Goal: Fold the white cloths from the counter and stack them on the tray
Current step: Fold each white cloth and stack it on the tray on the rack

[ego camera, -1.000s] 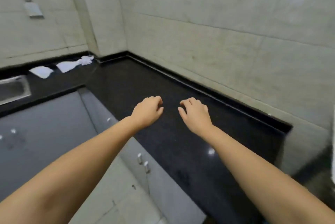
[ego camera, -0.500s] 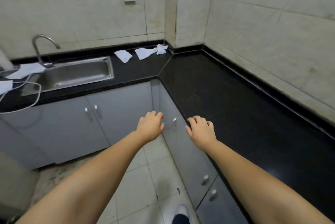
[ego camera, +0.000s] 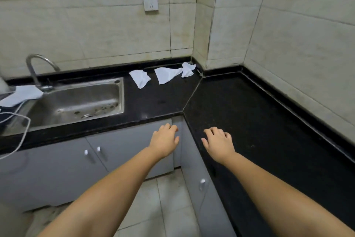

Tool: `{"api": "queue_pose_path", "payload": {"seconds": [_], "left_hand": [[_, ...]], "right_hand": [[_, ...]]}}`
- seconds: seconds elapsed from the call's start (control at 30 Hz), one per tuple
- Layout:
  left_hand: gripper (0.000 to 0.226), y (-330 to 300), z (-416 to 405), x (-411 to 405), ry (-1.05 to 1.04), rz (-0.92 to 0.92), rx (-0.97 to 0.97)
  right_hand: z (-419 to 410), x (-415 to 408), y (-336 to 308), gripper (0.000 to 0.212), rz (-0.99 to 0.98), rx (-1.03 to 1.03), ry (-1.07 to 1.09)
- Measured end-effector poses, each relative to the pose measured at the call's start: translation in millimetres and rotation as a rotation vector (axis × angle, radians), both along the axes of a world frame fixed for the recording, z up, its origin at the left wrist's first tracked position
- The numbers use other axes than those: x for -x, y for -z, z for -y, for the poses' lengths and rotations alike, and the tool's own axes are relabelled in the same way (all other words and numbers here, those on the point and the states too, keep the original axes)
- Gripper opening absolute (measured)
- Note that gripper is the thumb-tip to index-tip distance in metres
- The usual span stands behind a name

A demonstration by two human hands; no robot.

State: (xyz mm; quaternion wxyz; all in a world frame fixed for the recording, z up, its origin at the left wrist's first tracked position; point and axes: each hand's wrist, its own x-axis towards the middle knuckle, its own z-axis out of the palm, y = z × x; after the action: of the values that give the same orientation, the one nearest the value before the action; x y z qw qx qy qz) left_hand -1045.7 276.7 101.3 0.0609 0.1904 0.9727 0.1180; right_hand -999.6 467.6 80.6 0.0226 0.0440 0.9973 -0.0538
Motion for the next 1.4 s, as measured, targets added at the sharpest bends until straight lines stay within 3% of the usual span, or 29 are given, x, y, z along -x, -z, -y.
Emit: {"api": "queue_pose_path", "payload": {"seconds": [0.43, 0.7, 0.9, 1.1, 1.27, 1.4], "left_hand": [[0.034, 21.2, 7.2, 293.1, 0.157, 0.074, 0.014], [0.034, 47.4, -54.7, 430.1, 0.234, 0.135, -0.017], [0.034, 78.4, -105.9, 526.7, 0.175, 0.165, -0.027], [0.038, 111.8, -142.9, 583.3, 0.136, 0.068, -0.055], [0.031, 125.6, -155.6, 592.6, 0.154, 0.01, -0.107], [0.021, 117.4, -156.9, 585.5, 0.091, -0.012, -0.252]], "right_hand": [[2.2, 249.3, 27.8, 0.039, 0.075, 0.107, 0.177], [-31.7, 388.2, 50.9, 0.039, 0.067, 0.152, 0.219], [-64.8, 514.3, 73.2, 0.041, 0.015, 0.178, 0.138], [-86.0, 588.9, 100.2, 0.043, -0.087, 0.177, 0.007], [-89.7, 598.5, 100.7, 0.014, -0.215, 0.186, -0.06], [-94.4, 585.0, 86.8, 0.027, -0.292, 0.302, -0.004]]}}
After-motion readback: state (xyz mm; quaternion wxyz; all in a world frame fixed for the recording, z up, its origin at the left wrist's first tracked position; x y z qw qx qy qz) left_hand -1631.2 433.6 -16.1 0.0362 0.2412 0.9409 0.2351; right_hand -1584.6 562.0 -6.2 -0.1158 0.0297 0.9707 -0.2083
